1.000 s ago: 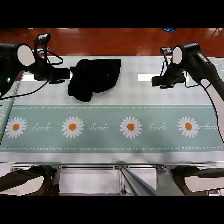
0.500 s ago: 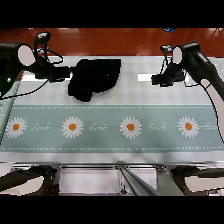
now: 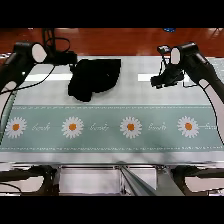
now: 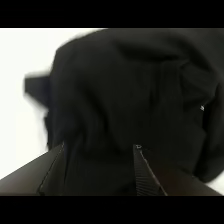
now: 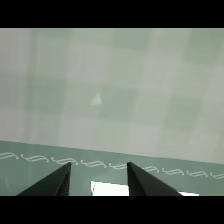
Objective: Fold the shirts.
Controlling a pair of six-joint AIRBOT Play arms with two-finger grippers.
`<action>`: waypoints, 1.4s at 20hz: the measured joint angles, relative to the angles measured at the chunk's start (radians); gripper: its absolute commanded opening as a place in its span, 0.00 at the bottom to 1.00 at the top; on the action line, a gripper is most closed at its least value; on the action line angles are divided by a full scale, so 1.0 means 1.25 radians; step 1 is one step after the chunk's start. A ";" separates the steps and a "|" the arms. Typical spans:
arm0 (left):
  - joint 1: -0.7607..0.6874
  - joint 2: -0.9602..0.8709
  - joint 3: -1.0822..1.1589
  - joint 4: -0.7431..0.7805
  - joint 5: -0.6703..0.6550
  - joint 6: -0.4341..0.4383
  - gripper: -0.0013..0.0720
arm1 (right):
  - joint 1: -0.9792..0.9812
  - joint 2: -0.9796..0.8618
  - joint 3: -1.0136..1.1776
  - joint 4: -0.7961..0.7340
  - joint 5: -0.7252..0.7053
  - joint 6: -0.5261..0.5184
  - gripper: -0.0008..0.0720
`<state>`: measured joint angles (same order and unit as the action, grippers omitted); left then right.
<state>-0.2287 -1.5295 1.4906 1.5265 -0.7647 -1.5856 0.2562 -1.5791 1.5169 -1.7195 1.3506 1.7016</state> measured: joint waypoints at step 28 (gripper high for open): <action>-0.002 -0.222 0.428 -0.265 -0.428 0.125 0.04 | 0.092 0.253 0.000 -0.124 0.013 0.103 0.56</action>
<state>-0.2314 -1.8072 2.0251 1.1950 -1.2991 -1.4288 0.3706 -1.2633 1.5169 -1.8740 1.3674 1.8305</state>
